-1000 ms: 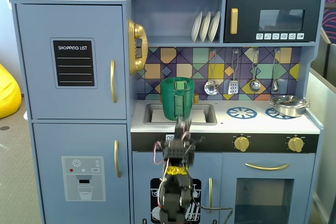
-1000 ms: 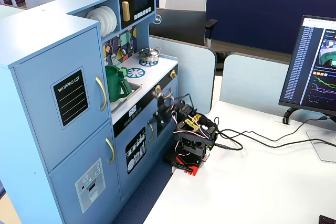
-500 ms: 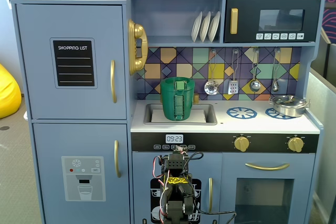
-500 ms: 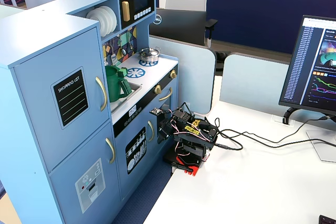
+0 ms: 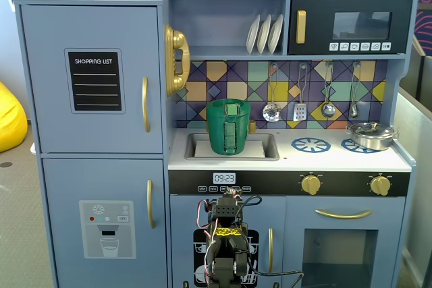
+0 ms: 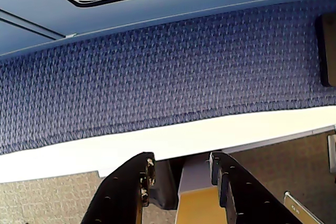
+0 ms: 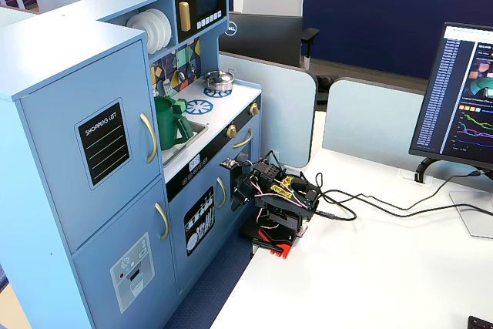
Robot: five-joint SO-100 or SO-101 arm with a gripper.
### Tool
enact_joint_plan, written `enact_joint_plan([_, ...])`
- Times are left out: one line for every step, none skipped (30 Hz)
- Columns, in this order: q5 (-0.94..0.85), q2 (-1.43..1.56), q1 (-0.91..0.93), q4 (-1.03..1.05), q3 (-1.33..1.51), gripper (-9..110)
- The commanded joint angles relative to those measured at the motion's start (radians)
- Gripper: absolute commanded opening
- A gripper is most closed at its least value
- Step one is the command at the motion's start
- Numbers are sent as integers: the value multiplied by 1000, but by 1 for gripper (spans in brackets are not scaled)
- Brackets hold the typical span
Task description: Pick up the lid from the counter and put it on the green recipient
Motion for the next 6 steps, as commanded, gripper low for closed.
enact_joint_plan([-5, -3, 15, 187, -2, 3])
enact_joint_plan([-5, -3, 15, 187, -2, 3])
enact_joint_plan([-5, -3, 15, 187, -2, 3])
enact_joint_plan([-5, -3, 15, 187, -2, 3])
enact_joint_plan([-5, -3, 15, 187, -2, 3])
enact_joint_plan([-5, -3, 15, 187, -2, 3])
